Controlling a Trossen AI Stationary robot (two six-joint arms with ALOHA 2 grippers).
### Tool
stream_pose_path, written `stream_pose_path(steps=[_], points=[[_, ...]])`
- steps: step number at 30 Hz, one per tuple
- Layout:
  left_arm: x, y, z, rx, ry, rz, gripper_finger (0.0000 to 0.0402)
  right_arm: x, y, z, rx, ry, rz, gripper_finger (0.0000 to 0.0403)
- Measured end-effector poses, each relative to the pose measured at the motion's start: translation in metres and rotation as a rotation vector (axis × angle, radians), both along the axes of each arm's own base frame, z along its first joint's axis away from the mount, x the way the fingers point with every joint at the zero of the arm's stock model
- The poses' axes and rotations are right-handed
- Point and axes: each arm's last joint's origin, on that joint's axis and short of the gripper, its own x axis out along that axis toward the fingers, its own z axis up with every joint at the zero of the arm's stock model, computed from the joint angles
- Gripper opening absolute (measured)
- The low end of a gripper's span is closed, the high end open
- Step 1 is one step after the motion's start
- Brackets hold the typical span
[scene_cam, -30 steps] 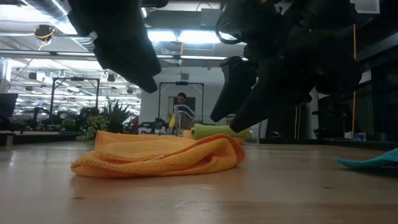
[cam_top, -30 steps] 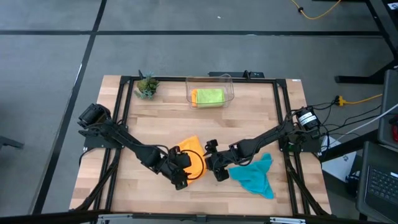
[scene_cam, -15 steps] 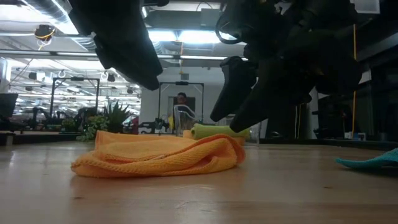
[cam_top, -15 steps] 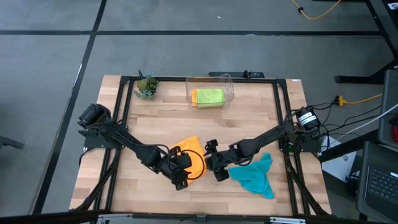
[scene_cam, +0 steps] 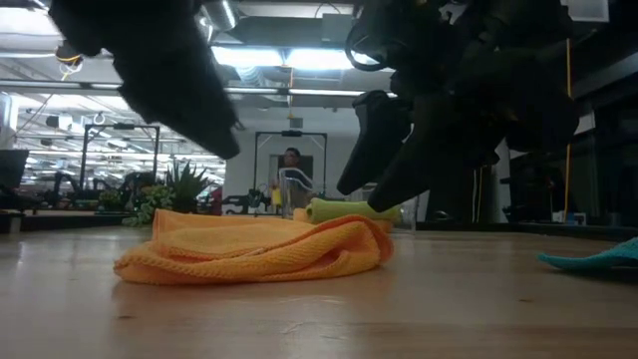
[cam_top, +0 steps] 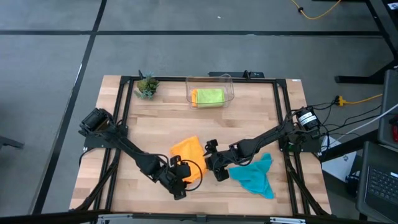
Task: Fold microfiber towels
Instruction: Fold the orange microfiber cloth
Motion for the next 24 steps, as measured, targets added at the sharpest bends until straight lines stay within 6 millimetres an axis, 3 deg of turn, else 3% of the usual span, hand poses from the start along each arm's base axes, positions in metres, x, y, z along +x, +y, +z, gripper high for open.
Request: stream_pose_path(steps=[10, 19, 24], points=[[-0.001, 0.001, -0.012, 0.087, 0.029, 0.011, 0.0167, 0.0, 0.0, 0.0, -0.001, 0.001, 0.008, 0.0289], [0.004, -0.002, -0.041, 0.18, 0.082, -0.033, 0.0167, -0.002, 0.003, -0.002, 0.057, 0.049, 0.095, 0.0289], [0.003, -0.003, -0.043, 0.152, 0.105, -0.041, 0.0167, 0.0, 0.004, -0.005, 0.033, 0.041, 0.181, 0.0289]])
